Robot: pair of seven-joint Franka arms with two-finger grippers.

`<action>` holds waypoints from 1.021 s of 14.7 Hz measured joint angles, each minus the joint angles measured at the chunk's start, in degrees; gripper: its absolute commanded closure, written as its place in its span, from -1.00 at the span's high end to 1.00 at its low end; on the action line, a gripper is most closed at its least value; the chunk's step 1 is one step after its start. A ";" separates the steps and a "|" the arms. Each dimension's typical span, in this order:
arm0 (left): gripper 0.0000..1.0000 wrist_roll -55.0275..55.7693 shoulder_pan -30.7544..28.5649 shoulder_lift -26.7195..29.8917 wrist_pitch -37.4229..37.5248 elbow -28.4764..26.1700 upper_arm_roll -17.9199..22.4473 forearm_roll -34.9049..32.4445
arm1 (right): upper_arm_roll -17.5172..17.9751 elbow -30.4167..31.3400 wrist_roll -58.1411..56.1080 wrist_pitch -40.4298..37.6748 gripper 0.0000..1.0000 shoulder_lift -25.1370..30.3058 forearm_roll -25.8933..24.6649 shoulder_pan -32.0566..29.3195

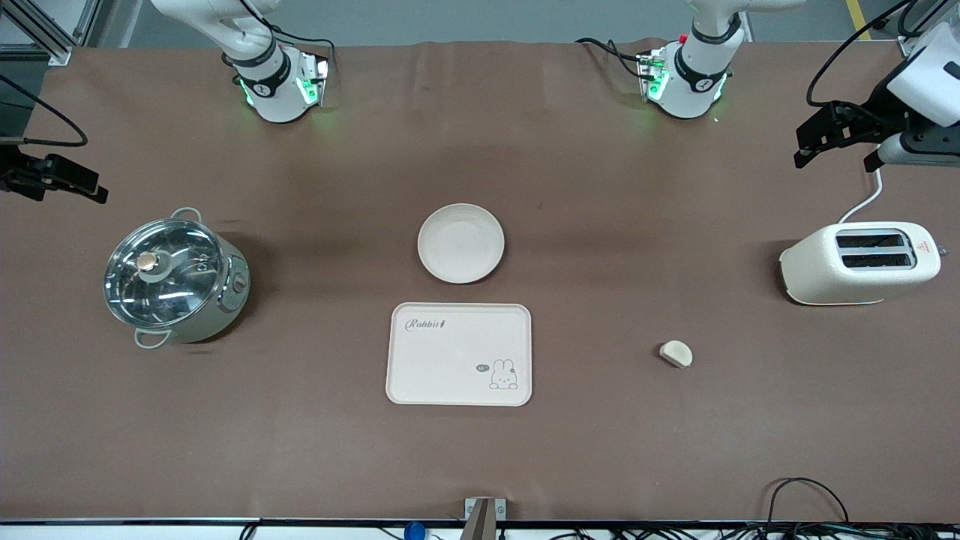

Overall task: Place bun in plate and plate on tray
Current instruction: 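Reach the left gripper toward the small white bun by the toaster, then lower the left gripper and close it on the white bun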

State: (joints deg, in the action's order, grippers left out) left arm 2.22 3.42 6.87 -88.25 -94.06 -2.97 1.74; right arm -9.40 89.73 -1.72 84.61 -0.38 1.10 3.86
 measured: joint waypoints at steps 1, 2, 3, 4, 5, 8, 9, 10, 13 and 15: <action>1.00 0.00 0.00 -0.01 0.00 0.07 0.00 0.00 | 0.00 0.00 0.00 0.02 1.00 0.00 0.00 0.00; 1.00 0.00 0.00 -0.01 0.00 0.22 0.00 0.00 | 0.00 0.00 0.00 0.03 1.00 0.00 0.00 0.00; 1.00 0.00 -0.02 -0.02 0.00 0.44 0.00 0.00 | 0.00 0.00 0.00 0.03 1.00 0.00 0.00 0.00; 1.00 0.00 -0.05 -0.14 0.01 0.73 0.00 0.00 | 0.00 0.00 0.00 0.03 1.00 0.00 0.00 0.00; 1.00 0.00 -0.09 -0.53 0.01 0.99 0.01 0.00 | 0.00 0.00 0.00 0.03 1.00 0.00 0.00 0.00; 1.00 0.05 -0.13 -4.20 -2.05 1.15 0.01 0.00 | 0.00 0.03 0.00 -0.01 1.00 0.00 0.00 0.00; 1.00 0.07 -0.14 -6.29 -4.03 1.11 0.01 0.00 | 0.00 0.13 0.00 -0.07 1.00 0.00 0.00 0.00; 1.00 0.07 -0.17 -8.91 -6.73 1.02 0.01 -0.01 | 0.00 0.28 0.00 -0.09 1.00 0.00 0.01 0.00; 1.00 2.63 -0.21 -18.38 -16.80 0.54 0.01 0.00 | 0.10 0.71 0.00 0.39 1.00 -0.01 1.30 0.12; 1.00 7.13 -0.19 -24.20 -22.65 0.24 0.00 0.00 | 0.19 1.00 0.00 1.43 1.00 -0.14 4.73 0.39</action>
State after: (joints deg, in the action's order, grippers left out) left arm 9.35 3.23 -17.34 -110.89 -93.82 -2.97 1.74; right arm -9.22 90.73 -1.72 86.05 -0.52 5.83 4.26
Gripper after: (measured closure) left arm 0.000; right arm 0.000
